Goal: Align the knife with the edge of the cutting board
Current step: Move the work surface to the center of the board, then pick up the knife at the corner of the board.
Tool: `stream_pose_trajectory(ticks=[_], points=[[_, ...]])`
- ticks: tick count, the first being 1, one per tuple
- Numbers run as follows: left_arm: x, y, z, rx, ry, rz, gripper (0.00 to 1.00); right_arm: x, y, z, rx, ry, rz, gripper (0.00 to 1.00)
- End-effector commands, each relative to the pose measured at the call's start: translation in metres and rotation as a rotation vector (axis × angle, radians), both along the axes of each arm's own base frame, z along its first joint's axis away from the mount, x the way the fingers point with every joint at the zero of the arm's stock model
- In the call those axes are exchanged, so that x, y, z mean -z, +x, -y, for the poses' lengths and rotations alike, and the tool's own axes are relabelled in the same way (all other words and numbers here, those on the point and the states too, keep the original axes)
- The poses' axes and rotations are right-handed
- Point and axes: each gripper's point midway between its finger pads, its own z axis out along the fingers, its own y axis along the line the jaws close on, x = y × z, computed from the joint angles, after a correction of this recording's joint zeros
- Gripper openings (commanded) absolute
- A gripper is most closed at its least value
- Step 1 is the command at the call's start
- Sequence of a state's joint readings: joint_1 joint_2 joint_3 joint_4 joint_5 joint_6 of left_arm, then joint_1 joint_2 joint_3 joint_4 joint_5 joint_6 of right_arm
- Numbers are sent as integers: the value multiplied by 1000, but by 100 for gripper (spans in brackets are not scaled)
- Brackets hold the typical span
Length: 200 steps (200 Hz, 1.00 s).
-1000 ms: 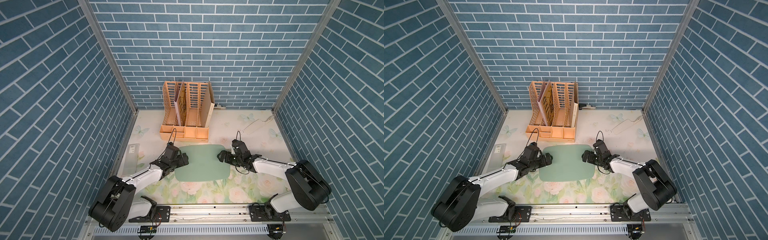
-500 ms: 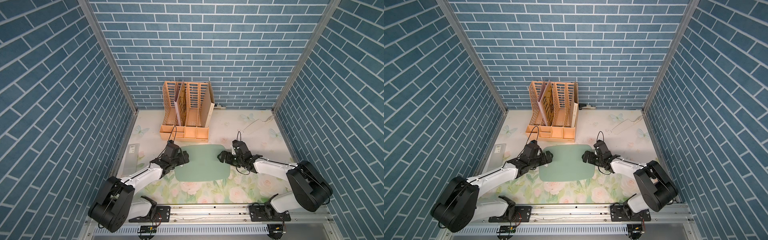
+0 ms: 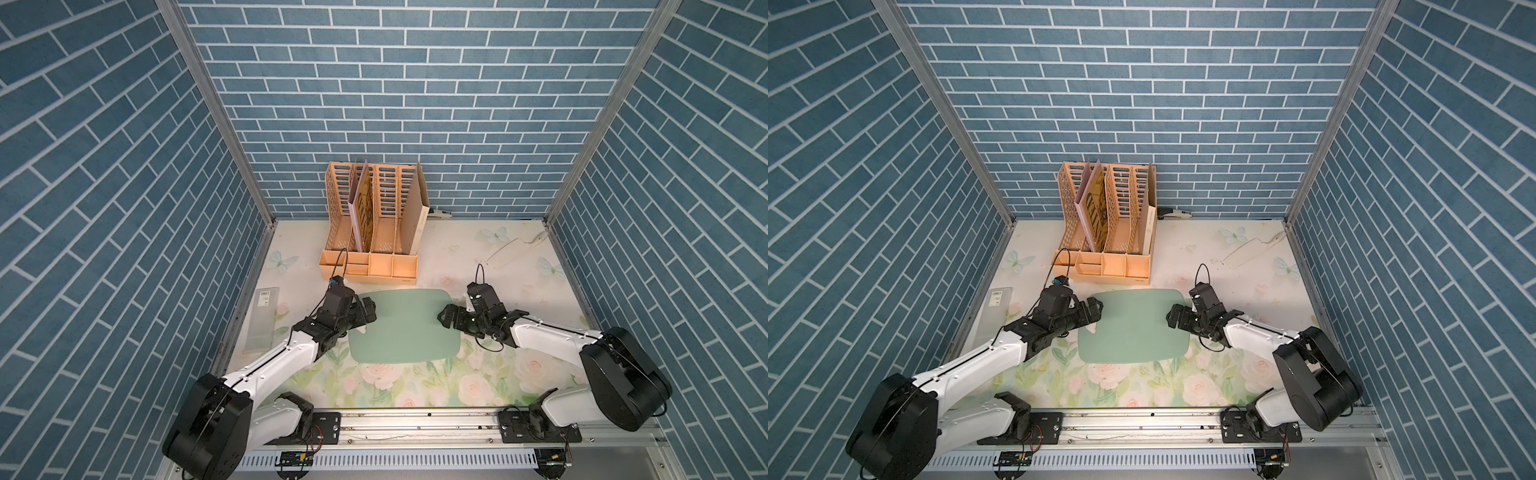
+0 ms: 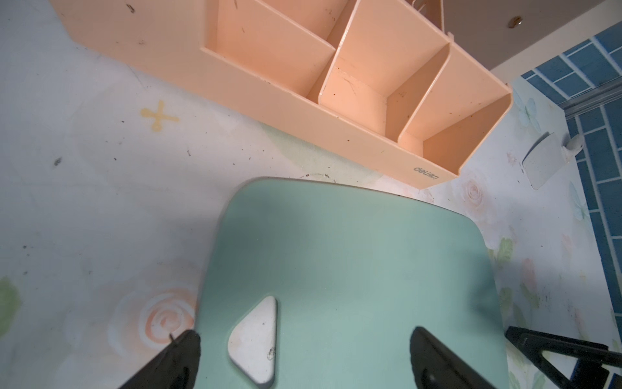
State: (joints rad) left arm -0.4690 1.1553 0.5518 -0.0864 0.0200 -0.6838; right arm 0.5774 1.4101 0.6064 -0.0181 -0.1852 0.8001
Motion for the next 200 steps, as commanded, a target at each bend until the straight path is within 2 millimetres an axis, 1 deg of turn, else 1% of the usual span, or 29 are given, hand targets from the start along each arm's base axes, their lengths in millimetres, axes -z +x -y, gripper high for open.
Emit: stream_pose_trajectory(ticks=[1,22,35,45,64,77,94,101,117,133,145,149,159,172,190,200], points=[[-31,3,3,8,-18,41,100,-14,8,21,29,-47,38,98],[-56,5,-2,2,0,84,100,-35,23,42,67,-55,84,98],[-68,4,-8,-5,28,103,100,-45,32,55,89,-68,104,98],[-74,0,-13,-6,59,102,100,-52,39,66,108,-76,114,99],[-90,-5,-21,6,102,129,100,-69,57,84,152,-74,143,98],[-103,-8,-27,6,128,153,100,-80,74,100,209,-77,165,98],[-116,-13,-33,5,152,185,100,-89,96,118,288,-87,186,98],[-120,-14,-35,6,159,195,100,-93,108,126,318,-87,197,98],[-119,-17,-39,10,183,198,100,-97,134,146,389,-97,206,97],[-113,-20,-42,10,199,193,100,-97,159,169,459,-125,196,97],[-111,-21,-41,16,194,195,100,-97,178,183,492,-131,193,97],[-110,-21,-40,21,192,195,100,-99,184,192,522,-149,198,97],[-110,-20,-38,28,186,199,100,-95,198,210,585,-172,186,97],[-107,-20,-38,30,190,192,100,-79,211,233,677,-193,128,96],[-103,-20,-36,36,186,183,100,-63,227,259,784,-247,77,94],[-102,-21,-36,39,183,183,100,-59,238,271,833,-293,70,93]])
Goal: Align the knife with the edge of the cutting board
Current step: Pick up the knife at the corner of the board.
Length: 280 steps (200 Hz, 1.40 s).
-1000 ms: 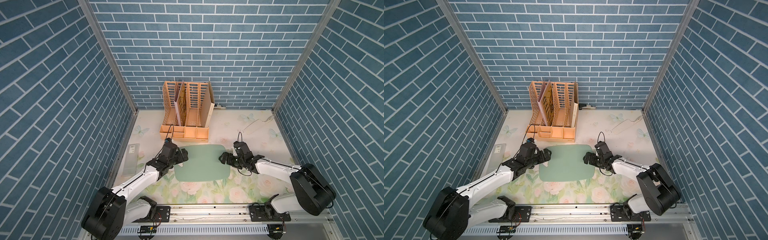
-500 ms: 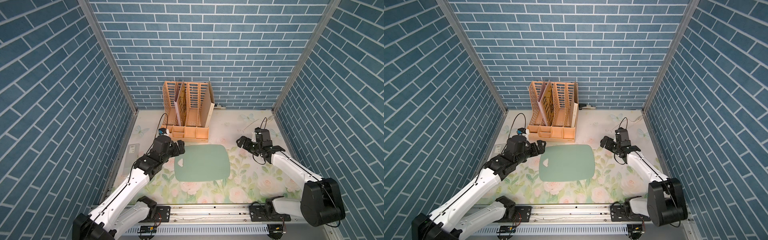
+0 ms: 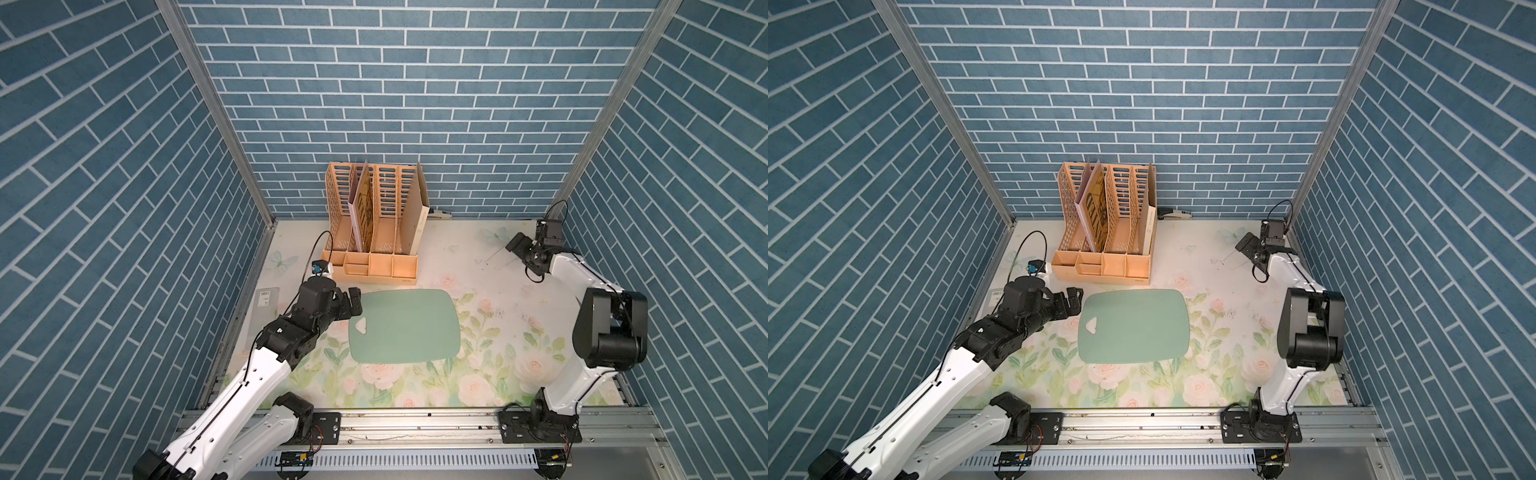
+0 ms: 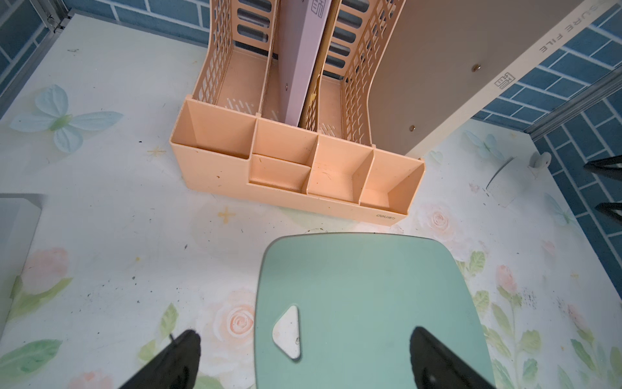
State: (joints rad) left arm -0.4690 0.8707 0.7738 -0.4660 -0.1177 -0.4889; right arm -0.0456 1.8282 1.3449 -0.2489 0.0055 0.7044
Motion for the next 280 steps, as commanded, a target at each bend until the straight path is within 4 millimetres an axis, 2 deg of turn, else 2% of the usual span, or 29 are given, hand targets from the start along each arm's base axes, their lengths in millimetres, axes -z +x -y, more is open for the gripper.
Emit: stream_pose_trajectory(ticks=[1,26,38,40,46,68,94,128,150,215,244,280], points=[[9,-3,-1,13,20,-20,100,22,7,37,184,-75,-95,94],[1,-7,-2,14,1,13,100,44,28,64,304,-110,-177,91],[-3,-8,-2,13,-10,33,100,45,42,72,328,-102,-177,91],[-4,-8,-3,12,-10,36,100,55,43,74,334,-103,-197,90],[-6,-9,-3,14,-15,44,100,60,49,77,346,-105,-209,89],[-8,-9,-2,19,-20,55,100,64,71,84,353,-121,-212,88],[-3,-8,1,32,-15,34,99,80,79,101,410,-123,-265,86],[0,-6,1,22,-10,30,100,79,98,106,392,-131,-206,81],[2,-6,1,24,-9,23,100,88,103,109,384,-137,-215,77],[3,-5,2,27,-7,19,100,116,111,101,349,-85,-235,73],[3,-5,2,25,-7,20,100,131,105,96,336,-75,-276,70],[2,-5,1,24,-8,21,99,145,92,91,342,-101,-336,59]])
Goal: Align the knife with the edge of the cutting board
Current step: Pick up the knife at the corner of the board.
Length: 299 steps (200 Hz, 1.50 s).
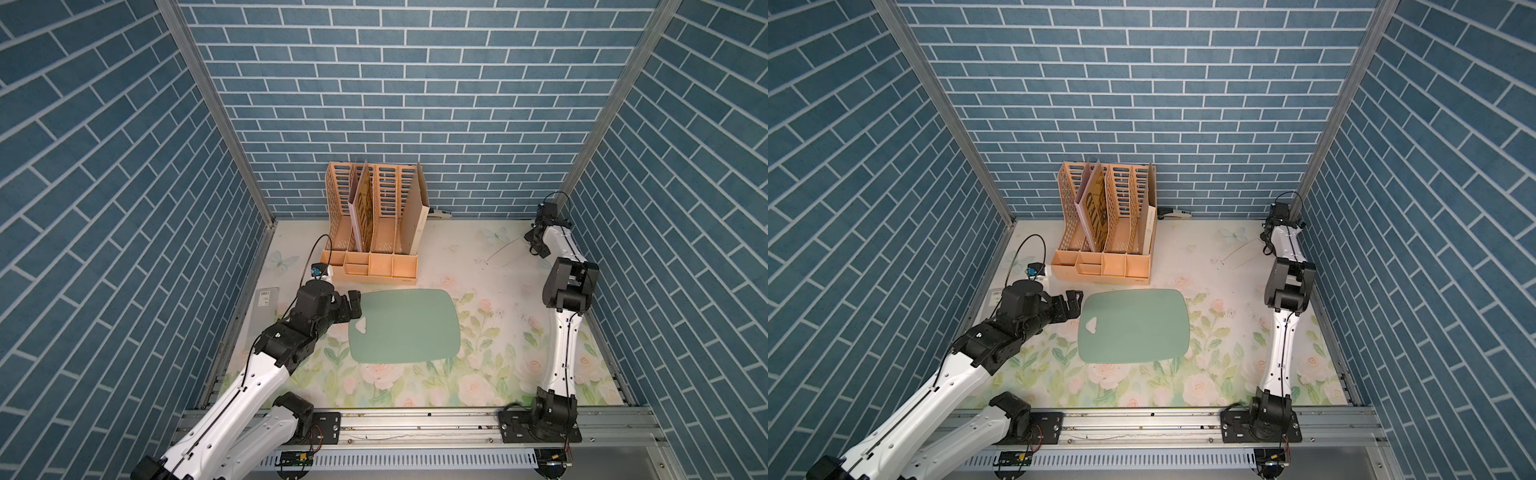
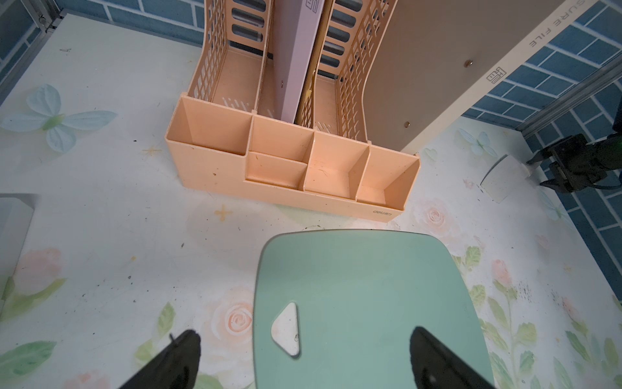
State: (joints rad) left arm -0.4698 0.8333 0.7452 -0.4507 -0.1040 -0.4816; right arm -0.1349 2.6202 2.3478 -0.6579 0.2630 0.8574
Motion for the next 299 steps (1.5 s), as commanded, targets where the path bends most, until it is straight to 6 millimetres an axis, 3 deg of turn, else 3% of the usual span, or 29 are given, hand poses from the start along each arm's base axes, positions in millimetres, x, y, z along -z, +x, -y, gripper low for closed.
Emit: stream_pose_trajectory(ticks=[1,30,84,159,217,256,278,282,299], points=[[3,-1,1,8,5,1,100,50,-24,-14,-15,28,-149,59],[2,-1,1,7,3,5,100,56,-30,-19,-19,36,-168,46],[2,-1,1,7,4,2,100,55,-30,-30,-41,87,-146,0],[1,-1,0,7,4,6,100,11,-21,-35,-65,101,-21,0],[0,-2,0,4,1,10,100,-23,-28,-39,-59,154,77,0],[0,-2,0,7,0,10,100,-46,-39,-45,-80,197,135,0],[0,-2,1,8,0,10,100,-42,-50,-46,-77,225,142,0],[1,-2,1,8,0,8,100,-57,-51,-47,-81,225,171,0],[1,-2,0,6,0,9,100,-56,-60,-49,-81,253,182,0]])
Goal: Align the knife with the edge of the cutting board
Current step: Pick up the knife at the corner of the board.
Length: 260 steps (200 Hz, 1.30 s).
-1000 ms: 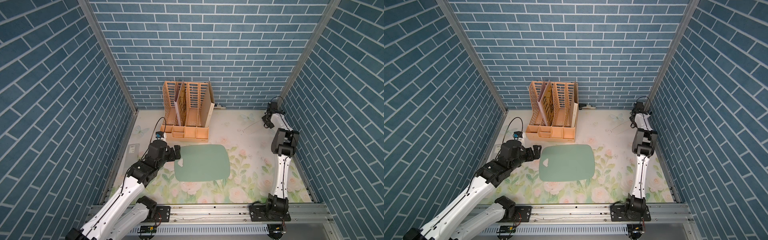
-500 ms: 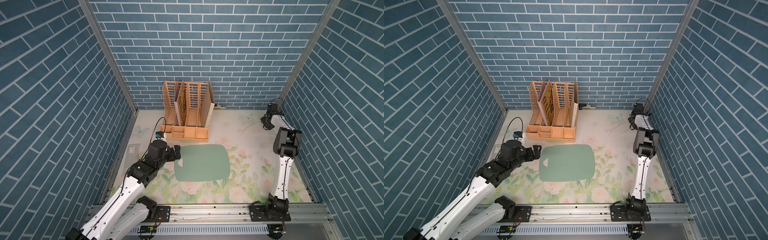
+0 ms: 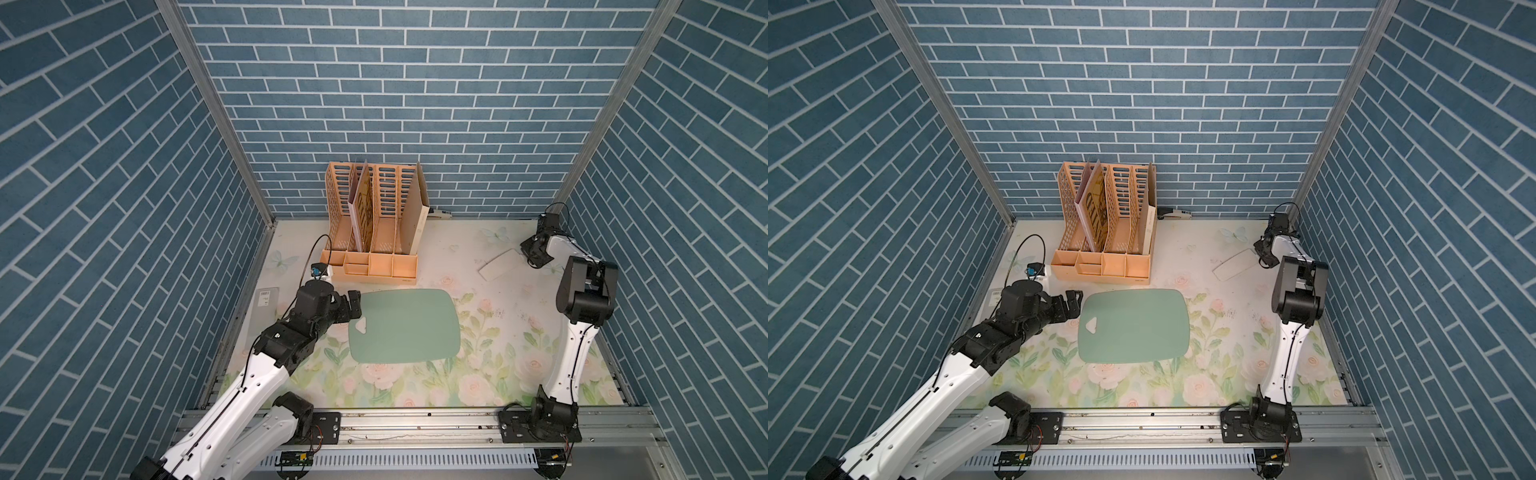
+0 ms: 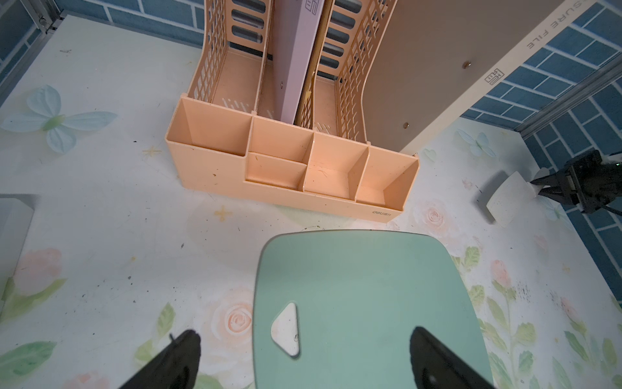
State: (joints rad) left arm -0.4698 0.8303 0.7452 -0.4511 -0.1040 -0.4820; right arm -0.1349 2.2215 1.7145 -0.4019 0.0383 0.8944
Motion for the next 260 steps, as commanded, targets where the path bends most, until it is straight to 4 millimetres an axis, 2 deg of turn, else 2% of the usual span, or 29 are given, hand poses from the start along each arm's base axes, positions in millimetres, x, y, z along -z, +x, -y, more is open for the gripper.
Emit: stream_pose_trajectory(ticks=[1,45,71,86,109,137,142,189,206,218,221,231,260], points=[[2,-1,0,6,2,6,100,-37,4,-1,17,55,123,0],[4,-1,2,13,2,-3,100,-38,-21,-11,31,120,161,0],[2,-3,14,75,-36,-1,100,-48,-40,-29,14,210,210,0],[-7,-11,39,208,-116,9,100,-54,-54,-38,11,247,232,0],[-25,-30,77,393,-342,57,99,-63,-78,-57,-7,301,270,0],[-45,-41,101,444,-579,123,100,-71,-111,-82,-14,378,309,0],[-36,-42,105,439,-588,106,100,-73,-118,-85,-8,382,320,0],[-26,-46,166,482,-631,107,96,-93,-166,-132,17,486,390,0],[-24,-49,191,529,-641,108,91,-99,-181,-143,33,523,411,0],[-14,-53,208,559,-614,98,89,-102,-190,-147,40,543,422,0],[-21,-53,214,568,-615,110,89,-102,-193,-148,43,549,422,0],[-19,-56,228,593,-584,111,89,-103,-199,-150,46,567,427,0],[-16,-55,246,597,-547,124,89,-106,-212,-150,48,580,436,0]])
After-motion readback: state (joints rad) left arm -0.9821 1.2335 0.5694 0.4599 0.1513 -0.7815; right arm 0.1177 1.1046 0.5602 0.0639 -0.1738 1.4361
